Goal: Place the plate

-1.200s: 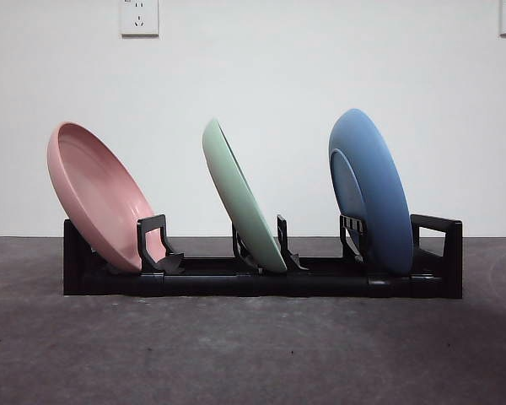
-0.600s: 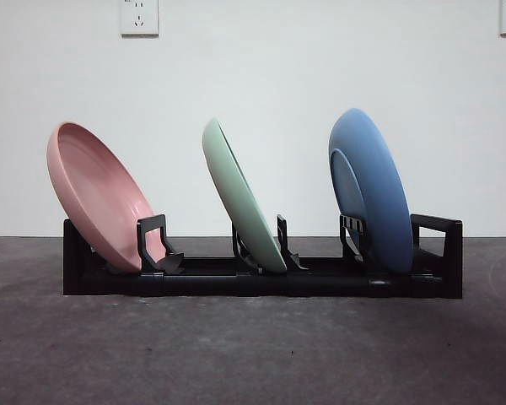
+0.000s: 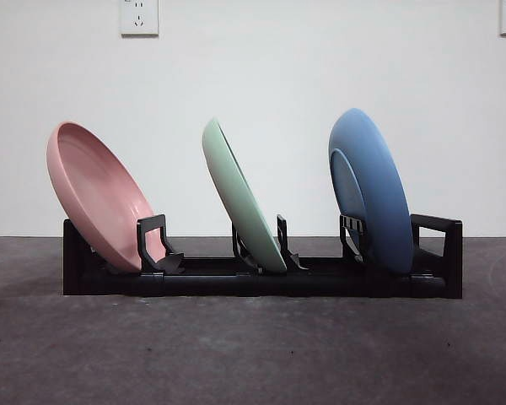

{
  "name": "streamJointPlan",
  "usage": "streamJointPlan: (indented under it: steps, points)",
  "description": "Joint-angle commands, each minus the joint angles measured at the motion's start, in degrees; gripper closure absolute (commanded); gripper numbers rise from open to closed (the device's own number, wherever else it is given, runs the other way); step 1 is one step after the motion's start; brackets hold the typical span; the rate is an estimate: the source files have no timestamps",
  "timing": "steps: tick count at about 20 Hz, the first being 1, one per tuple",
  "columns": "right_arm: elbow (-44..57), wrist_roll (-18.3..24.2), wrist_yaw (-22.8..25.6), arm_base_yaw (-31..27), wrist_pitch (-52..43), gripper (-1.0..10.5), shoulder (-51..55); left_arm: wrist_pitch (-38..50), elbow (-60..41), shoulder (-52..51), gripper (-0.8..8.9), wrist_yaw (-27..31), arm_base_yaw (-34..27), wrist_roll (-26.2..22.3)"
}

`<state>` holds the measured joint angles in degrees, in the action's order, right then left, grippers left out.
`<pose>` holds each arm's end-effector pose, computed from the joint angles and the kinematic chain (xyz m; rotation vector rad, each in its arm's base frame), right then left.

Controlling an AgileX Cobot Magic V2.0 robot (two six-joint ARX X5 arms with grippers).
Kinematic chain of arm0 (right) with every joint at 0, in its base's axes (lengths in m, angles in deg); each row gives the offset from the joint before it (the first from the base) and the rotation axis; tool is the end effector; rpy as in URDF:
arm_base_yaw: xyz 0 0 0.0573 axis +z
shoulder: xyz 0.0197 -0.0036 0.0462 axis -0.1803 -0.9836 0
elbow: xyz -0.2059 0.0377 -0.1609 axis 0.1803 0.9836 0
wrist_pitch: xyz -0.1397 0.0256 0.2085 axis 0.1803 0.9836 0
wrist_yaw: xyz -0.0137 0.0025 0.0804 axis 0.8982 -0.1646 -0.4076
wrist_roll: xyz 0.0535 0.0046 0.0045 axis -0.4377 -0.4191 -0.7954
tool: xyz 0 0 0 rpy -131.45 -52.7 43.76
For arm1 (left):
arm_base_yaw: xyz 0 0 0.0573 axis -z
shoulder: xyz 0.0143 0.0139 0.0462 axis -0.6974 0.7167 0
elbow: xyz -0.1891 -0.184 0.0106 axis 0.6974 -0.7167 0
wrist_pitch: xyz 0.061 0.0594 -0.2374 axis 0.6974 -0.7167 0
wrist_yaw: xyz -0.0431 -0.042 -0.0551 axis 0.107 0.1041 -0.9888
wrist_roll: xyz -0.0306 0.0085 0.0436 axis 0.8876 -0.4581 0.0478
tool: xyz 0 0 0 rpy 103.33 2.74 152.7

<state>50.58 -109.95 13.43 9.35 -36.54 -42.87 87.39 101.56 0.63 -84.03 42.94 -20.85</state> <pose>0.0683 0.0066 0.2722 0.4311 -0.0940 0.2913 0.0651 -0.0050 0.2735 -0.7873 -0.1933 -0.3077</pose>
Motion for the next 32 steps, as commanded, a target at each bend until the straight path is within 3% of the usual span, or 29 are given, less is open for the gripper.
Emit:
streamJointPlan:
  steps: [1,6,10,17,20,23,27,28,29,30,31,32]
  points:
    - [-7.0,-0.6,-4.3,0.2,7.7,9.3,-3.9,-6.5,6.8,2.8,8.03,-3.6,-0.1,-7.4]
    - [-17.6,2.8,-13.1,0.2,16.2,9.3,-12.0,-21.1,18.5,9.7,8.03,-8.2,-0.1,-20.2]
    - [-25.0,8.0,-16.0,0.2,25.4,9.3,-18.1,-32.6,25.4,15.6,8.03,-9.6,-0.1,-26.6]
    - [-34.9,19.9,-15.1,1.4,41.7,9.3,-28.4,-54.4,36.5,27.7,8.03,-9.8,-0.1,-38.5]
    - [-37.5,23.9,-12.2,2.3,47.6,9.3,-32.4,-61.4,40.2,32.5,8.03,-9.0,-0.1,-43.3]
    - [-39.0,26.6,-8.7,3.7,52.7,9.3,-35.8,-65.2,42.4,36.3,8.03,-5.7,-0.1,-46.1]
    - [-39.5,28.9,-4.5,5.9,56.1,9.3,-40.9,-65.1,42.8,40.0,8.0,-3.6,-0.1,-46.1]
    - [-39.5,28.9,-4.6,6.3,55.5,9.0,-41.8,-64.7,42.8,40.5,7.47,-3.6,-0.1,-45.1]
    - [-39.5,29.8,-4.6,6.6,54.8,7.9,-42.4,-64.5,42.8,40.7,6.35,-3.6,-0.1,-44.1]
    - [-39.5,29.9,-4.7,6.6,54.6,5.9,-42.8,-64.3,42.8,40.9,4.69,-3.6,-0.1,-43.4]
    - [-39.5,29.7,-4.7,6.6,54.6,4.6,-42.9,-64.3,42.8,40.9,3.88,-3.6,-0.1,-43.4]
    - [-39.5,29.6,-4.7,6.6,54.6,4.5,-42.9,-64.3,42.8,40.9,3.77,-3.6,-0.1,-43.4]
